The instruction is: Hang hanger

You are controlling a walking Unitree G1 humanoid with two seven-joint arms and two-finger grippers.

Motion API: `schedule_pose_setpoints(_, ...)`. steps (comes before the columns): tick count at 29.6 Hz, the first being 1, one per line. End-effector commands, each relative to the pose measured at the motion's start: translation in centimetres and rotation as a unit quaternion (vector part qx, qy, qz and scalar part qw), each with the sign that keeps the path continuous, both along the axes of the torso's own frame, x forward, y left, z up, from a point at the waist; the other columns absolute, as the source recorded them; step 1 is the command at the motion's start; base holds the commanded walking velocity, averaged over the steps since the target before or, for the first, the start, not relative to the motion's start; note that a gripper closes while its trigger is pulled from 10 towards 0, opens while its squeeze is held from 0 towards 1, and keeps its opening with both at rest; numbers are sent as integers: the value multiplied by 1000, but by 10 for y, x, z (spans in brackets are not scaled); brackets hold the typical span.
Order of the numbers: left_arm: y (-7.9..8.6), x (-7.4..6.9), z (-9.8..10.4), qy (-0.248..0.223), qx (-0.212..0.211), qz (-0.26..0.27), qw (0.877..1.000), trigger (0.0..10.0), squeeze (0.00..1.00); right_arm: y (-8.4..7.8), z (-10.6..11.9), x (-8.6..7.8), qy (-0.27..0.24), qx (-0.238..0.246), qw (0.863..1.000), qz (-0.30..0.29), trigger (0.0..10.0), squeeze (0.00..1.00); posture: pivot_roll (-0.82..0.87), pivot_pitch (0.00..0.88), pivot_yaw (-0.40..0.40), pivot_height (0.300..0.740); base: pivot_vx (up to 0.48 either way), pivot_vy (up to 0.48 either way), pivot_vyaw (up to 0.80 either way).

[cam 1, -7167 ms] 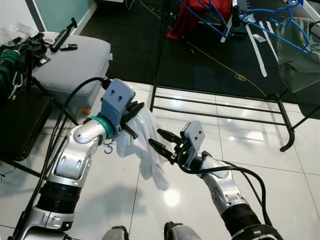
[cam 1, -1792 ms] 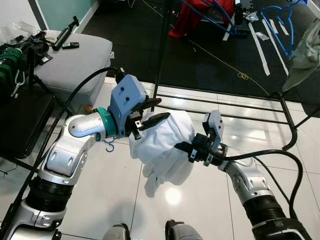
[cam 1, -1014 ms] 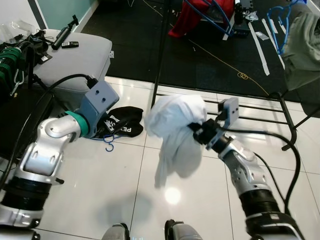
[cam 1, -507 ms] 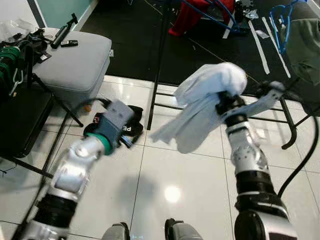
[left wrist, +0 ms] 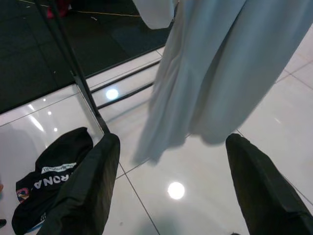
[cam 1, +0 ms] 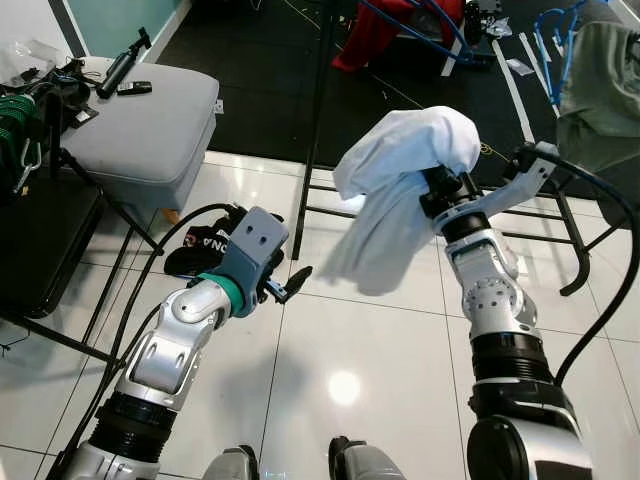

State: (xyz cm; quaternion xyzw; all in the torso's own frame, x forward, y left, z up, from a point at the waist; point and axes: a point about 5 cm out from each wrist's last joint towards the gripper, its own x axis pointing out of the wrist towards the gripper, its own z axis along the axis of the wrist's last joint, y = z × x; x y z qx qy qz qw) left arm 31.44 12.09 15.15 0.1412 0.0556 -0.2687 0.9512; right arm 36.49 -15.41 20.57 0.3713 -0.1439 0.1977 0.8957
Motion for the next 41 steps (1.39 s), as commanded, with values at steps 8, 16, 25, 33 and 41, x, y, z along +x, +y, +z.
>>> schedule_pose_setpoints(8,-25,-8,19,-39,-137,-65,988,10000,867,10,12,-10,-40,22,995,86,0,0,-33,103,-24,740,0,0,0)
schedule_pose_setpoints(16,-13,-10,43,-97,-211,-57,971,10000,1000,16,-9,-15,-80,-249,960,100,0,0,-28,99,-31,740,0,0,0)
schedule_pose_setpoints(25,0,-16,56,-114,-245,-94,958,10000,1000,8,-9,-20,-89,-242,959,118,0,0,-25,109,-31,740,0,0,0)
schedule_pose_setpoints(33,-9,-15,47,-121,-200,-115,965,10000,1000,17,-8,-32,-115,-231,950,179,0,0,-30,114,-31,740,0,0,0)
schedule_pose_setpoints(41,-16,-13,48,-127,-189,-129,965,10000,1000,22,-12,-36,-127,-236,943,197,0,0,-32,117,-33,740,0,0,0)
